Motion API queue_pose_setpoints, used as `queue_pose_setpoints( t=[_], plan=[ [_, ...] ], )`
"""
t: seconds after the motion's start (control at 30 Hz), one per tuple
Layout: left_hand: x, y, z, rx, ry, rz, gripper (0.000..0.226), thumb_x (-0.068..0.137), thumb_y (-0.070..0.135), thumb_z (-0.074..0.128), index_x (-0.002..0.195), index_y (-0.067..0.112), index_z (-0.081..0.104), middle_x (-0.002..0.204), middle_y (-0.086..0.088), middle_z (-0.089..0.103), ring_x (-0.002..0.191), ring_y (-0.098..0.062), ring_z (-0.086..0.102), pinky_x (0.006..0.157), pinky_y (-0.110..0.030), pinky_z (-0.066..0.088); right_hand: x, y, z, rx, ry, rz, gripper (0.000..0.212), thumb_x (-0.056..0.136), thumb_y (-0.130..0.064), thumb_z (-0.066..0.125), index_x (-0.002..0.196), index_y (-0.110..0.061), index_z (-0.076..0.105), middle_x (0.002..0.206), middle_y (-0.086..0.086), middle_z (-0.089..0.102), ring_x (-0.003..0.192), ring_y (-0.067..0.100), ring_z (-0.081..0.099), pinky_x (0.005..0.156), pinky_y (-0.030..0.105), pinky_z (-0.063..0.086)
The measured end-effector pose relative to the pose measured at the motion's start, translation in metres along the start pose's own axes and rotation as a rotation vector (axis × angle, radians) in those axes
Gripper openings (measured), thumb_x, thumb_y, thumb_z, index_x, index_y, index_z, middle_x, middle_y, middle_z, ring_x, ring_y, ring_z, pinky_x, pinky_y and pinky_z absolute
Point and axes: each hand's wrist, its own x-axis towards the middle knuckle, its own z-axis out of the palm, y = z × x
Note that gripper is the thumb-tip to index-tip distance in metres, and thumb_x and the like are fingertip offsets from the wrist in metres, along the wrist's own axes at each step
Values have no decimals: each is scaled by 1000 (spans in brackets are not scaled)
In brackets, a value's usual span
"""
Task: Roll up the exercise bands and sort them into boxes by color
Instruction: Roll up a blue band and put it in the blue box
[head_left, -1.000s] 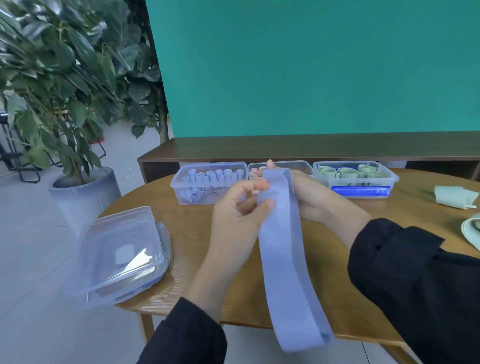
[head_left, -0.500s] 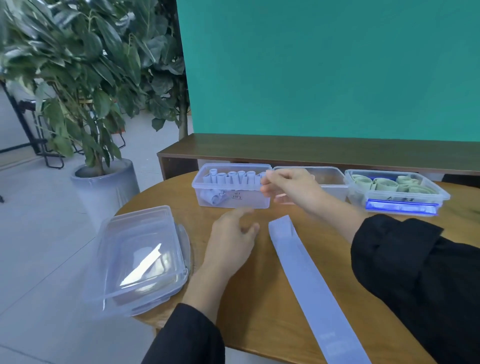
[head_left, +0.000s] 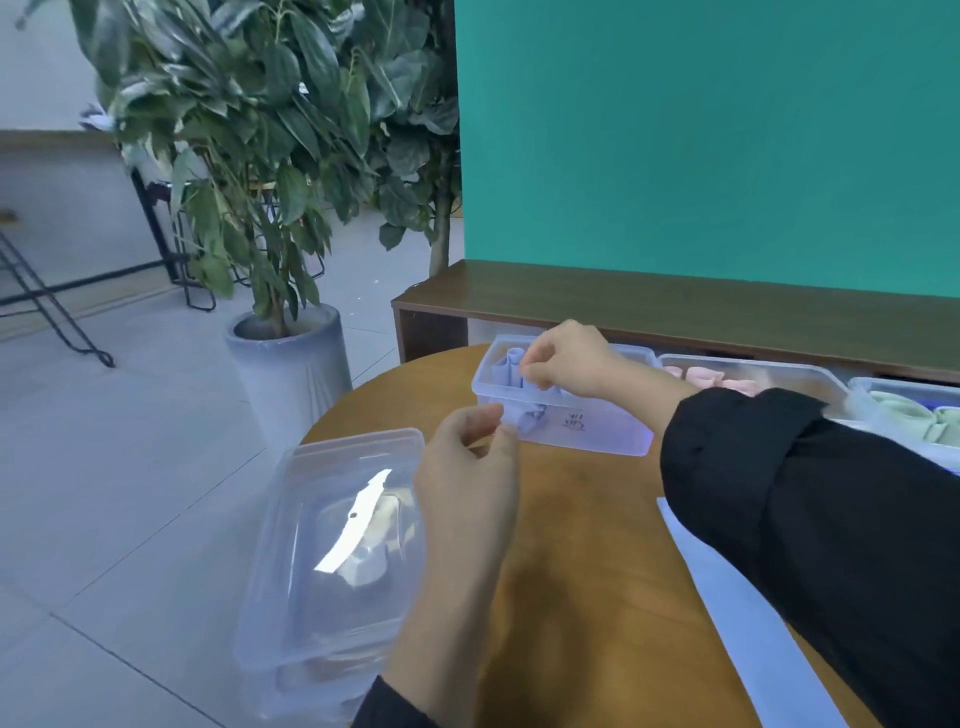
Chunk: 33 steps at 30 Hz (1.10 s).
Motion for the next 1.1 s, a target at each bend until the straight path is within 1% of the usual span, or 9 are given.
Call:
queue_pose_setpoints(
  t=[0.13,0.23,0.33,0.5,0.63,0.8,0.87,0.97,1.1],
  plan=[
    [6,1,-1,-14,26,-23,18,89,24,65,104,32,73,98,13,75,93,-6,71,88,-42,60,29,-4,16,-307,-139,48,20,91,-16,60,96,-8,77,107,8,72,96,23,63,78,35,52],
    [6,3,-2,-14,25,-24,17,91,23,66,103,32,73,95,13,75,90,-3,70,87,-40,60,38,-10,20,-459,-265,81,7,85,-20,66,83,-14,68,96,4,65,89,23,57,71,31,46],
    [6,6,-4,-31,29,-32,17,92,22,66,103,32,73,96,13,74,91,-4,69,87,-39,60,43,-11,23,-432,-308,137,14,73,-24,72,66,-16,62,80,-1,60,79,21,56,69,31,46],
    [5,9,-5,-28,32,-31,15,93,23,66,99,35,72,94,13,74,90,-3,69,87,-40,60,49,-11,23,-367,-383,167,21,77,-35,74,78,-20,59,83,-3,58,75,19,57,74,36,50],
    [3,11,-6,-21,29,-26,14,93,23,66,98,35,72,93,12,74,88,-2,68,86,-41,60,47,-10,23,-281,-384,186,24,82,-24,72,74,-16,51,74,-7,53,67,15,52,66,30,47],
    [2,15,-10,-39,36,-17,14,93,24,65,98,35,71,93,12,73,89,-4,68,86,-41,60,46,-8,18,-94,-276,243,30,71,-19,77,63,-17,47,61,0,47,56,18,44,57,29,40],
    [0,17,-13,-55,35,-11,14,93,24,66,97,35,71,93,13,73,89,-3,68,87,-42,59,44,-9,8,30,-218,238,31,70,-16,80,62,-12,51,59,4,49,53,19,48,58,30,47],
    [-6,21,-16,-75,38,8,15,92,22,66,98,34,72,94,14,74,91,-4,68,88,-43,59,33,-13,-11,122,-99,205,30,69,-20,84,77,4,69,69,9,64,62,19,64,70,31,61],
    [-15,30,-17,-107,37,30,15,92,19,67,99,31,73,94,13,75,91,-4,69,88,-42,60,8,-21,-40,213,99,133,38,67,-20,78,94,7,73,72,6,62,64,17,55,65,32,49]
  ],
)
